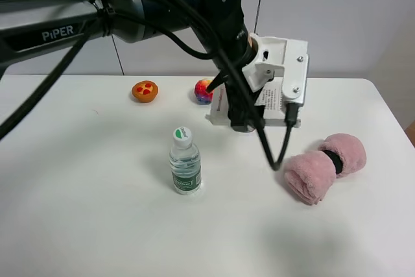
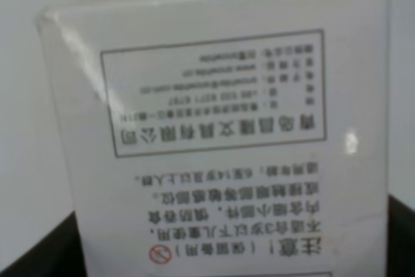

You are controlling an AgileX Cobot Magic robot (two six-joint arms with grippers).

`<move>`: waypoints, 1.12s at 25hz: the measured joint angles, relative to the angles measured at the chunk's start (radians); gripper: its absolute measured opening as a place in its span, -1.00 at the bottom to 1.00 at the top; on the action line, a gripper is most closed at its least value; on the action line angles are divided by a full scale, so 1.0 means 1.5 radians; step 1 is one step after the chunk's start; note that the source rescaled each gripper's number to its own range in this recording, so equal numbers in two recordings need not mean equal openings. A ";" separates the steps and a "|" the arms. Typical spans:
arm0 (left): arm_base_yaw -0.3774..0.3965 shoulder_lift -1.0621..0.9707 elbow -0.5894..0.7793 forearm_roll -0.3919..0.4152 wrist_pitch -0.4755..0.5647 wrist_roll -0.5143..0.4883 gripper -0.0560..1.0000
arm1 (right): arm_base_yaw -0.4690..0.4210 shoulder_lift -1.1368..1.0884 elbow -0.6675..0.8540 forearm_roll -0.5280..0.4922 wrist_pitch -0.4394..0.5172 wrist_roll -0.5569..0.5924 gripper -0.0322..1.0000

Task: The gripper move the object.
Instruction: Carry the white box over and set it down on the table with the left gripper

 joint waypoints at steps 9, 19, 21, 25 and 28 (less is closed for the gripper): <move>-0.001 0.015 0.000 -0.010 -0.091 -0.652 -0.87 | 0.000 0.000 0.000 0.000 0.000 0.000 1.00; -0.007 0.098 0.000 -0.008 -0.097 -0.728 -0.87 | 0.000 0.000 0.000 0.000 0.000 0.000 1.00; -0.007 0.121 0.000 -0.001 -0.101 -0.729 -0.87 | 0.000 0.000 0.000 0.000 0.000 0.000 1.00; -0.008 0.154 0.000 0.025 -0.118 -0.730 -0.87 | 0.000 0.000 0.000 0.000 0.000 0.000 1.00; -0.014 0.175 0.000 0.049 -0.121 -0.711 -0.87 | 0.000 0.000 0.000 0.000 0.000 0.000 1.00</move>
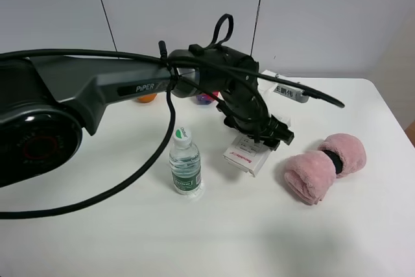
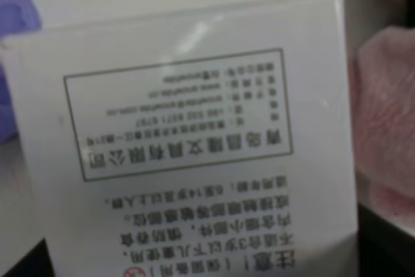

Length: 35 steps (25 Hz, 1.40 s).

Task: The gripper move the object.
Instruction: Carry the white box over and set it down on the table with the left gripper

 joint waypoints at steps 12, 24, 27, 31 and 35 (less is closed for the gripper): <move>-0.005 0.041 0.000 0.022 0.006 0.127 -0.87 | 0.000 0.000 0.000 0.000 0.000 0.000 1.00; -0.005 0.063 0.000 0.041 0.023 0.271 -0.87 | 0.000 0.000 0.000 0.000 0.000 0.000 1.00; -0.005 0.063 0.000 0.050 0.023 0.294 -0.87 | 0.000 0.000 0.000 0.000 0.000 0.000 1.00; -0.005 0.063 0.000 0.057 0.020 0.298 -0.69 | 0.000 0.000 0.000 0.000 0.000 0.000 1.00; -0.005 0.063 0.000 0.066 -0.007 0.299 0.70 | 0.000 0.000 0.000 0.000 0.000 0.000 1.00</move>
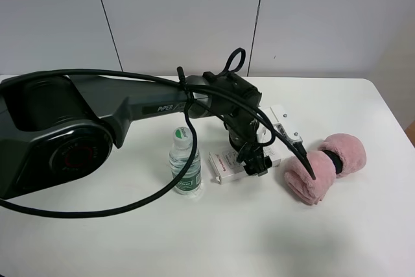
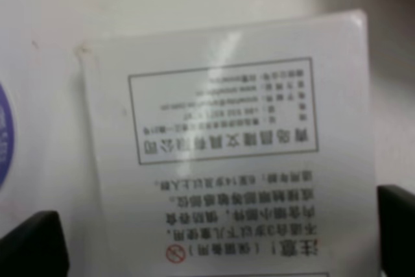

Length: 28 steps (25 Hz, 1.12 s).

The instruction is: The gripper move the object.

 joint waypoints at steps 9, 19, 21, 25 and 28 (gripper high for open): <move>0.000 -0.044 0.000 0.006 0.003 -0.068 0.95 | 0.000 0.000 0.000 0.000 0.000 0.000 1.00; 0.050 -0.240 0.000 0.027 0.001 -0.235 0.95 | 0.000 0.000 0.000 0.000 0.000 0.000 1.00; 0.098 -0.267 0.000 0.032 -0.003 -0.260 0.95 | 0.000 0.000 0.000 0.000 0.000 0.000 1.00; 0.228 -0.310 0.000 0.074 -0.003 -0.271 0.95 | 0.000 0.000 0.000 0.000 0.000 0.000 1.00; 0.333 -0.341 0.000 0.113 -0.002 -0.271 0.97 | 0.000 0.000 0.000 0.000 0.000 0.000 1.00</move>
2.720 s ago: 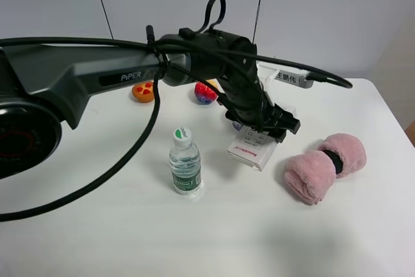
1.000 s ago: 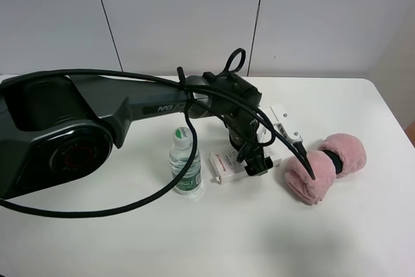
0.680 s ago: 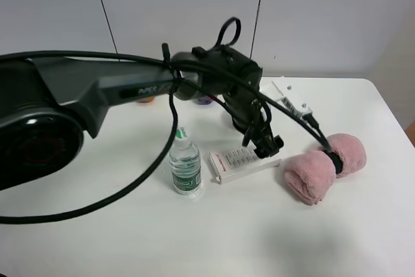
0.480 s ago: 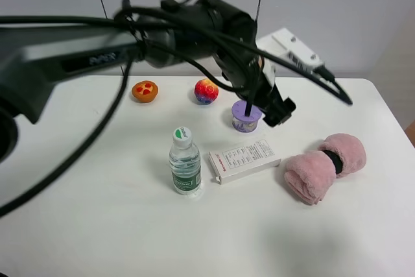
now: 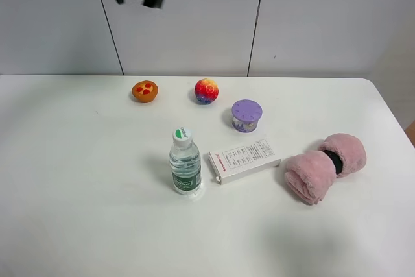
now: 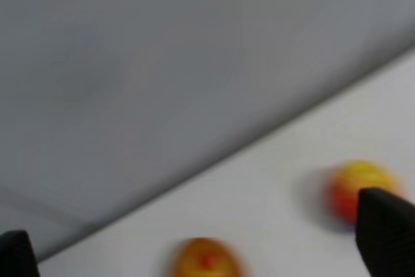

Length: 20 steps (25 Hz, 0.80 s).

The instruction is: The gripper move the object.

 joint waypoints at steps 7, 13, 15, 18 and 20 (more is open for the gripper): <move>0.179 -0.097 0.001 0.054 0.082 0.041 0.96 | 0.000 0.000 0.000 0.000 0.000 0.000 1.00; 0.281 -0.264 0.100 0.020 0.096 0.069 0.96 | 0.000 0.000 0.000 0.000 0.000 0.000 1.00; 0.304 -0.330 0.171 0.018 0.094 0.071 0.96 | 0.000 0.000 0.000 0.000 0.000 0.000 1.00; 0.324 -0.467 0.305 0.014 0.091 0.074 0.96 | 0.000 0.000 0.000 0.000 0.000 0.000 1.00; 0.331 -0.567 0.395 0.008 0.076 0.076 0.97 | 0.000 0.000 0.000 0.000 0.000 0.000 1.00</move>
